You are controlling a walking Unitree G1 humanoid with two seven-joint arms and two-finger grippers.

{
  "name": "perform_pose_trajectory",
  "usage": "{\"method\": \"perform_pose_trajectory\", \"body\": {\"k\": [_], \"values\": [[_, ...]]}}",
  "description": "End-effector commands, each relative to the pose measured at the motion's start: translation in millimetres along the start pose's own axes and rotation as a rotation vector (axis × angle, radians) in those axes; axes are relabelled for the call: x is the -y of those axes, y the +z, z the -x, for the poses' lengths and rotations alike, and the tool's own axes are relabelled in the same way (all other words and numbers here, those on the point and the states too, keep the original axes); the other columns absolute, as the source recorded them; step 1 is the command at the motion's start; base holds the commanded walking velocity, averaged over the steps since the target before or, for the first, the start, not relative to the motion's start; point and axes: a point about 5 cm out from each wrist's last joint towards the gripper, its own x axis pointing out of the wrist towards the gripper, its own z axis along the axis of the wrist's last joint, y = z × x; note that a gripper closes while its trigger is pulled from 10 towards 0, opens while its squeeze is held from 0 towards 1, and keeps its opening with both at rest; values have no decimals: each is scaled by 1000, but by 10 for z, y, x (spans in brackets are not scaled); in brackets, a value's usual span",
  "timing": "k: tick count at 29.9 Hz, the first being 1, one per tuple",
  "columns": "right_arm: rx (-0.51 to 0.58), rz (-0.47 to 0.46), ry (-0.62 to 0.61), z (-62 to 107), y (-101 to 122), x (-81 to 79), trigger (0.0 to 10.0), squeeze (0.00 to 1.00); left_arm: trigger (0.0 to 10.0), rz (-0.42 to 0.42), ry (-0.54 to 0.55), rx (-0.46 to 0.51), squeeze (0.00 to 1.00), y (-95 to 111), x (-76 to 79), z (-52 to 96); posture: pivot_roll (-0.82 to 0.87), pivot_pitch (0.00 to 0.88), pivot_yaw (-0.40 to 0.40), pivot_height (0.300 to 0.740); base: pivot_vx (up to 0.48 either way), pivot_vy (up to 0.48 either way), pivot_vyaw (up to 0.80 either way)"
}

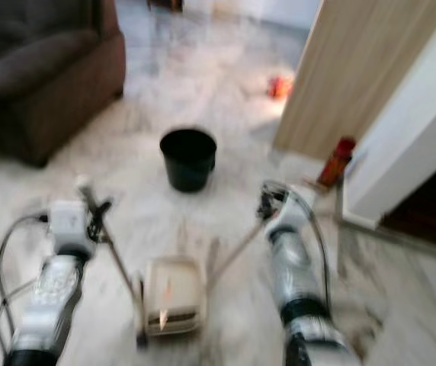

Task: Sweep floor

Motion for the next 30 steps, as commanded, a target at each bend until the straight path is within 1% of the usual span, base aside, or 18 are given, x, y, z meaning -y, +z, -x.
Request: {"method": "perform_pose_trajectory", "body": {"k": [1, 8, 30], "values": [[41, -16, 2, -1, 85, 35, 10000, 0, 10000, 17, -12, 7, 0, 17, 57, 7, 51, 85, -86, 740, 330, 0, 0], [45, -11, 9, 1, 90, 26, 10000, 0, 10000, 14, -15, 6, 0, 16, 66, 5, 51, 85, -86, 740, 331, 0, 566], [47, -35, 15, -4, 91, 4, 10000, 0, 10000, 6, -25, 6, 0, 8, 72, 7, 50, 68, -83, 740, 331, 0, 0]]}}
